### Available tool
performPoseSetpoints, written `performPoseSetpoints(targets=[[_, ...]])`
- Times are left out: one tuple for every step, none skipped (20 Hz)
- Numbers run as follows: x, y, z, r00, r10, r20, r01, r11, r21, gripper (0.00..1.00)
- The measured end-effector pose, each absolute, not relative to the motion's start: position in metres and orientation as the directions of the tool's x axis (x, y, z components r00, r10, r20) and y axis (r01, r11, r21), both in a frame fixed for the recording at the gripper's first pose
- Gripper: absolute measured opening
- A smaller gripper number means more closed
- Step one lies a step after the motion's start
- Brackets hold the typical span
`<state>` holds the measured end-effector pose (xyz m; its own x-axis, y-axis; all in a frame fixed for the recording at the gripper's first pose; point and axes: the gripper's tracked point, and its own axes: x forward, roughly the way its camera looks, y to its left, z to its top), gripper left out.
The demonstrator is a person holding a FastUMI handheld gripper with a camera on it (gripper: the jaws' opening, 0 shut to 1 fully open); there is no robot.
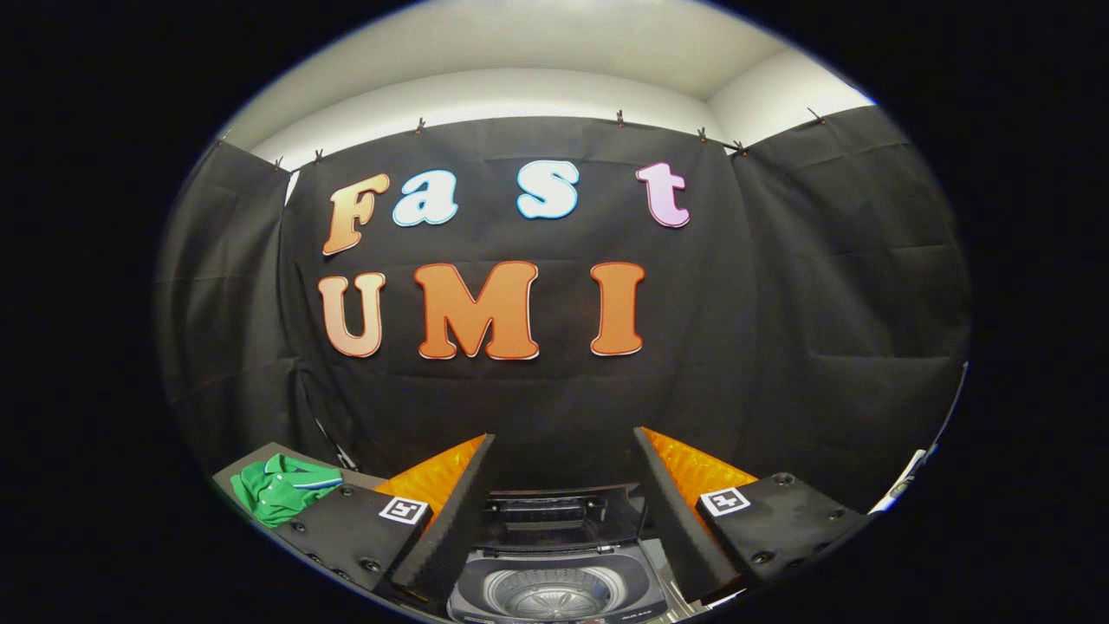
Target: Put the clothes into the washing machine and then close the washing machine lid.
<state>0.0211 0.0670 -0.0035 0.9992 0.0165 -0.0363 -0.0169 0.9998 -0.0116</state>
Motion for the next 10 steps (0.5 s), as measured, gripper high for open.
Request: performPoseSetpoints(targets=[[0.024, 0.076, -0.005, 0.999, 0.03, -0.041, -0.03, 1.0, -0.008, 0.98], [0.026, 0.087, -0.007, 0.998, 0.046, -0.047, -0.046, 0.999, -0.005, 0.98], [0.026, 0.097, -0.009, 0.997, 0.063, -0.053, -0.063, 0.998, 0.0, 0.98], [0.028, 0.108, -0.011, 0.995, 0.081, -0.061, -0.081, 0.997, 0.006, 0.98], [0.028, 0.123, -0.014, 0.993, 0.102, -0.066, -0.102, 0.995, 0.014, 0.98], [0.031, 0.138, -0.015, 0.99, 0.123, -0.072, -0.121, 0.992, 0.024, 0.98], [0.032, 0.153, -0.019, 0.986, 0.147, -0.08, -0.144, 0.989, 0.035, 0.98], [0.033, 0.171, -0.023, 0.981, 0.175, -0.089, -0.171, 0.984, 0.044, 0.98], [0.034, 0.189, -0.028, 0.974, 0.204, -0.099, -0.2, 0.979, 0.051, 0.98], [0.033, 0.208, -0.033, 0.966, 0.233, -0.109, -0.228, 0.972, 0.056, 0.98]])
